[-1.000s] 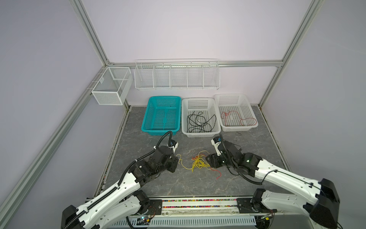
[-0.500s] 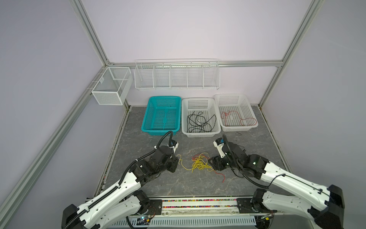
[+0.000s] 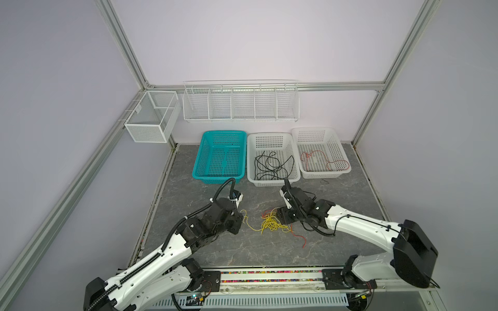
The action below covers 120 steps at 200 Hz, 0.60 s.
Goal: Untangle the cables
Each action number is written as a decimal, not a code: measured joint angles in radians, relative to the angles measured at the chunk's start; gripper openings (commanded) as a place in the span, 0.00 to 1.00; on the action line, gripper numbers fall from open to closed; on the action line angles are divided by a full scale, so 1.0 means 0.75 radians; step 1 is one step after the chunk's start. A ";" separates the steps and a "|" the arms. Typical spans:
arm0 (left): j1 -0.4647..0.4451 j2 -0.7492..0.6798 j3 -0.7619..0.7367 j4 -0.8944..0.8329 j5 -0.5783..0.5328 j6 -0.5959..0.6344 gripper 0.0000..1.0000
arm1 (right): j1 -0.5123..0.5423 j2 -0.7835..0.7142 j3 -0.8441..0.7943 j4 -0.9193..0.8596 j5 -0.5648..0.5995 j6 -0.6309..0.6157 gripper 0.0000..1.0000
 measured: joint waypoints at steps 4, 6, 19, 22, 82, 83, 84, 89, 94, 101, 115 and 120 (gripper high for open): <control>0.000 -0.002 -0.001 0.001 0.001 0.001 0.00 | -0.006 0.009 0.002 0.006 0.003 -0.001 0.68; 0.000 -0.003 -0.001 0.001 0.001 0.001 0.00 | -0.008 0.014 0.002 0.008 0.006 -0.001 0.68; 0.000 -0.005 -0.004 0.003 0.006 0.005 0.00 | -0.020 0.050 0.015 0.010 0.030 -0.017 0.66; 0.000 -0.005 -0.005 0.002 0.008 0.005 0.00 | -0.021 0.060 0.021 0.008 0.038 -0.024 0.66; 0.000 -0.005 -0.011 0.004 0.020 0.014 0.00 | -0.028 0.245 0.065 0.104 0.083 -0.105 0.60; 0.000 -0.005 -0.011 0.004 0.020 0.014 0.00 | -0.028 0.246 0.065 0.105 0.083 -0.105 0.60; 0.000 -0.005 -0.011 0.004 0.020 0.014 0.00 | -0.028 0.250 0.065 0.108 0.085 -0.106 0.60; 0.000 -0.005 -0.011 0.004 0.022 0.014 0.00 | -0.030 0.262 0.065 0.117 0.087 -0.114 0.58; 0.000 -0.005 -0.011 0.004 0.023 0.014 0.00 | -0.032 0.274 0.065 0.128 0.090 -0.121 0.57; 0.000 -0.005 -0.011 0.004 0.023 0.014 0.00 | -0.035 0.289 0.065 0.138 0.093 -0.131 0.55; 0.000 -0.006 -0.011 0.004 0.024 0.014 0.00 | -0.044 0.310 0.065 0.157 0.099 -0.152 0.44; 0.000 -0.006 -0.011 0.004 0.024 0.014 0.00 | -0.047 0.315 0.065 0.166 0.101 -0.151 0.40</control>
